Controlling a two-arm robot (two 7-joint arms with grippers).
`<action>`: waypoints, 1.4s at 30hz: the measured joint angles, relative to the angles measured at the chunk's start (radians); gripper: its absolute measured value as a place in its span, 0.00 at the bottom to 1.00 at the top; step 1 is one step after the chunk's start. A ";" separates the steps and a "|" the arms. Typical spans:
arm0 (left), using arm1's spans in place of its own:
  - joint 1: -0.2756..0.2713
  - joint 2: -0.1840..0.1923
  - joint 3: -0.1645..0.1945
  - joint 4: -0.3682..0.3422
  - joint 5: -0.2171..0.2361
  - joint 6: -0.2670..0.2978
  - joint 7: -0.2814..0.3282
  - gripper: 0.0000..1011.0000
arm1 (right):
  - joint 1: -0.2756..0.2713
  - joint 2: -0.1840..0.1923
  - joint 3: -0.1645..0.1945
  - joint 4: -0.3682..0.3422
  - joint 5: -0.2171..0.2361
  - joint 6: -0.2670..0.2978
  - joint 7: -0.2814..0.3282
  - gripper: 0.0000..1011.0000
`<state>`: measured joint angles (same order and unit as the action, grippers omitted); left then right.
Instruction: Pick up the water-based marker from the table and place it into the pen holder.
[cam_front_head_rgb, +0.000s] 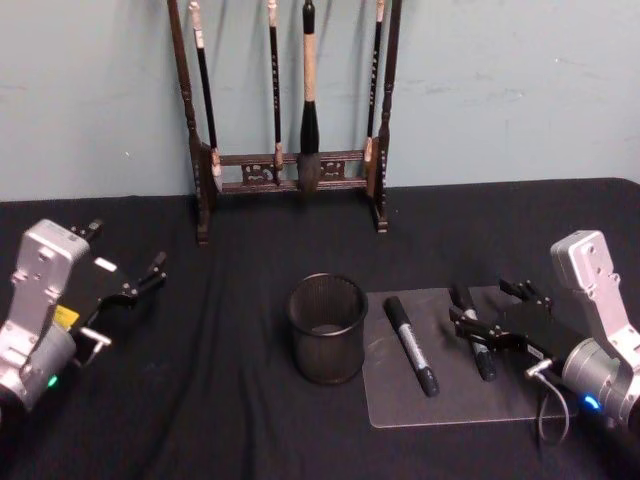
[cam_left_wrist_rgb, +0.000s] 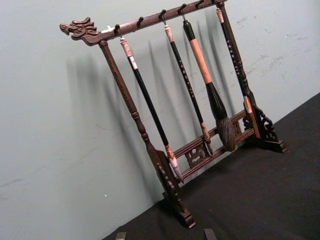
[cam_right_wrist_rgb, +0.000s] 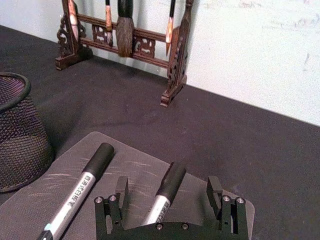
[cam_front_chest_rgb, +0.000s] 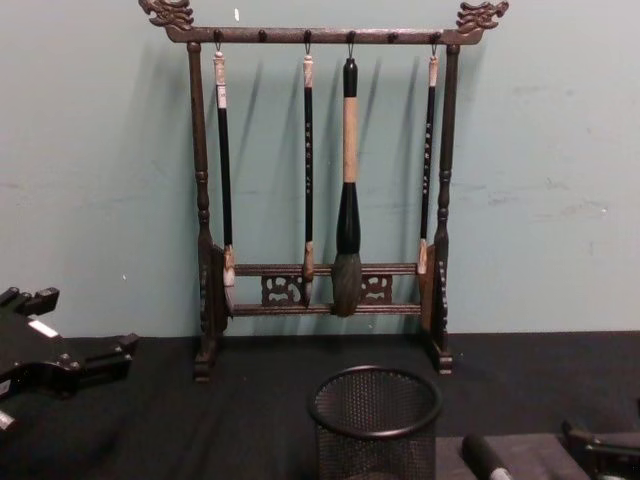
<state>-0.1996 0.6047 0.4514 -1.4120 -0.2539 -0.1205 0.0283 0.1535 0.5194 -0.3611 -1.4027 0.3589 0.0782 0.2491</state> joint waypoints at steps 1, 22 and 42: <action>0.000 0.000 0.000 0.000 0.000 0.000 0.000 1.00 | 0.000 -0.002 0.002 0.001 0.002 0.006 0.001 0.99; 0.000 0.000 0.000 0.000 0.000 0.000 0.000 1.00 | -0.007 -0.038 0.040 0.017 -0.001 0.077 0.049 0.99; 0.000 0.000 0.000 0.000 0.000 0.000 0.000 1.00 | -0.011 -0.066 0.059 0.039 -0.066 0.070 0.073 0.99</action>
<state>-0.1996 0.6047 0.4514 -1.4119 -0.2539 -0.1205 0.0283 0.1428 0.4536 -0.3019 -1.3637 0.2934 0.1482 0.3226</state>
